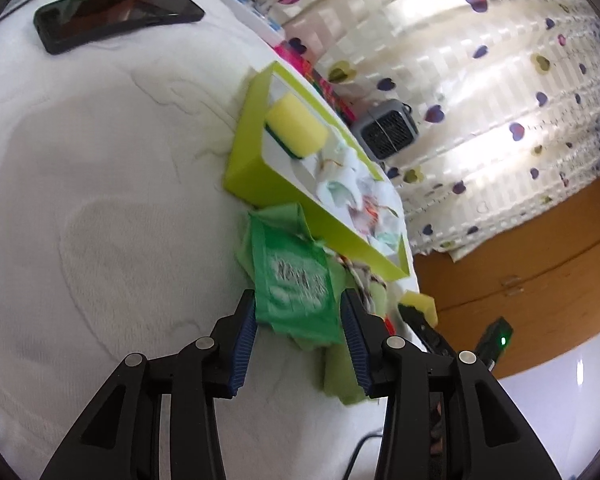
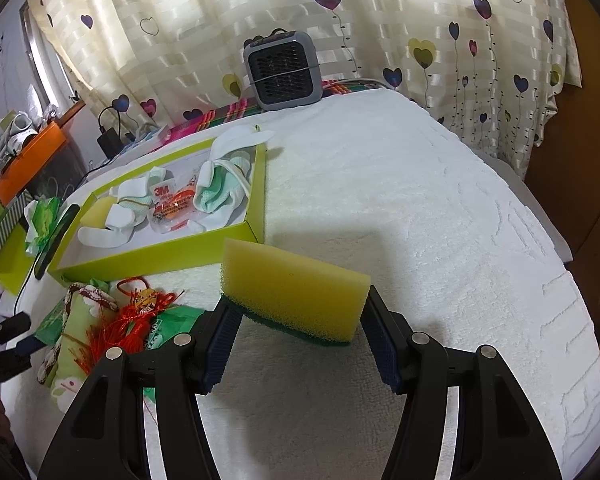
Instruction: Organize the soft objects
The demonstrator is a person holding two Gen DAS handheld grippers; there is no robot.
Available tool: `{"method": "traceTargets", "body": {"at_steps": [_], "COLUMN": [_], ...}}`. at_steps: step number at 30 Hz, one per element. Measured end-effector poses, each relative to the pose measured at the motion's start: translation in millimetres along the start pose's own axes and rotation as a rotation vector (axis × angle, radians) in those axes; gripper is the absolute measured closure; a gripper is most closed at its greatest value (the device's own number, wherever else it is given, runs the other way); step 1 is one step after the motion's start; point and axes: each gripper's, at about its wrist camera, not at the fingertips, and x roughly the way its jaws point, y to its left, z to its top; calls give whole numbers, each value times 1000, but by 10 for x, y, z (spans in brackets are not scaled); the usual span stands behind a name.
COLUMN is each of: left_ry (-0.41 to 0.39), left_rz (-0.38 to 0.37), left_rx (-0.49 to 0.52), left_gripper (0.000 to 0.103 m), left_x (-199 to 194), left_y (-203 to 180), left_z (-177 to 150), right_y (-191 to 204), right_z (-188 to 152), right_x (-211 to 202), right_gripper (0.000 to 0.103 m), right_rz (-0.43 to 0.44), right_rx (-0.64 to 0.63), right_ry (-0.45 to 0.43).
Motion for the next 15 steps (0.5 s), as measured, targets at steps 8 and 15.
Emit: {"method": "traceTargets", "body": {"at_steps": [8,15], "left_ry": [-1,3], "left_rz": [-25,6], "left_rx": [5,17], "left_gripper": [63,64], "left_x": [107,183], "left_y": [-95,-199], "left_z": [55,76], "right_y": [1,-4], "right_z": [-8,-7], "right_x": [12,19], "right_gripper": [42,42], "right_rz": [2,5], "right_rx": [2,5], "right_ry": [5,7]}}
